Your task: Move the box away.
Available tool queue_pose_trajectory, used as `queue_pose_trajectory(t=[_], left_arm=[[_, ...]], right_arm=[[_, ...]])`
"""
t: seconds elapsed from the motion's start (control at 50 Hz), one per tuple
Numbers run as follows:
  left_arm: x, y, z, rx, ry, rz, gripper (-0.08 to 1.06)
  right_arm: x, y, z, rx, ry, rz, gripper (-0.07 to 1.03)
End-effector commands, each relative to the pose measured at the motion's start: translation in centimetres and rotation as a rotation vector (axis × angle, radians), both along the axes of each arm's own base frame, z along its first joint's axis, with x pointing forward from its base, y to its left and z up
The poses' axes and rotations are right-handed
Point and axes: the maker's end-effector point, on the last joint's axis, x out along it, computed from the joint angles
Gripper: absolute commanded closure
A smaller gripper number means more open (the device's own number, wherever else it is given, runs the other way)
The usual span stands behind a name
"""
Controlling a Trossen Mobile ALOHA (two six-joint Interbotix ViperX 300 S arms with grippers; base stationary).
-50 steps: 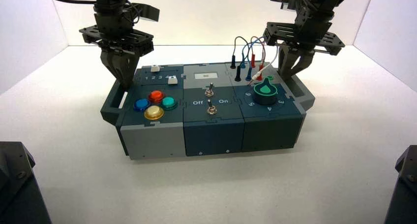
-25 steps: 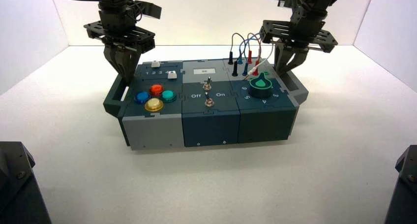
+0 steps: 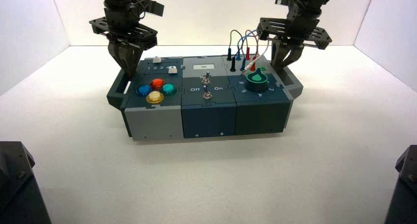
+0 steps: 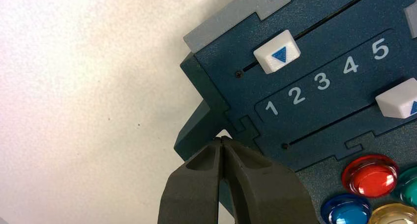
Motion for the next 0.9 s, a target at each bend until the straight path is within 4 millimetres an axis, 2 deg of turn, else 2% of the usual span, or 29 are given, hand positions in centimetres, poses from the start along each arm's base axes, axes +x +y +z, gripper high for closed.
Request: queue_pose_trajectory(t=[0.02, 0.28, 0.9], left_arm=[[1.9, -1.3, 0.7, -0.033, -0.072, -0.02, 1.01], [2.8, -1.5, 0.3, -0.033, -0.084, -0.024, 1.01], [6.2, -1.2, 0.5, -0.045, -0.128, -0.008, 1.01]], right_arm=[[1.3, 0.8, 0.6, 0.014, -0.046, 0.003, 0.98], [2.3, 0.2, 0.2, 0.012, -0.046, -0.021, 0.98], [5.1, 0.9, 0.7, 0.017, -0.073, -0.014, 0.98]])
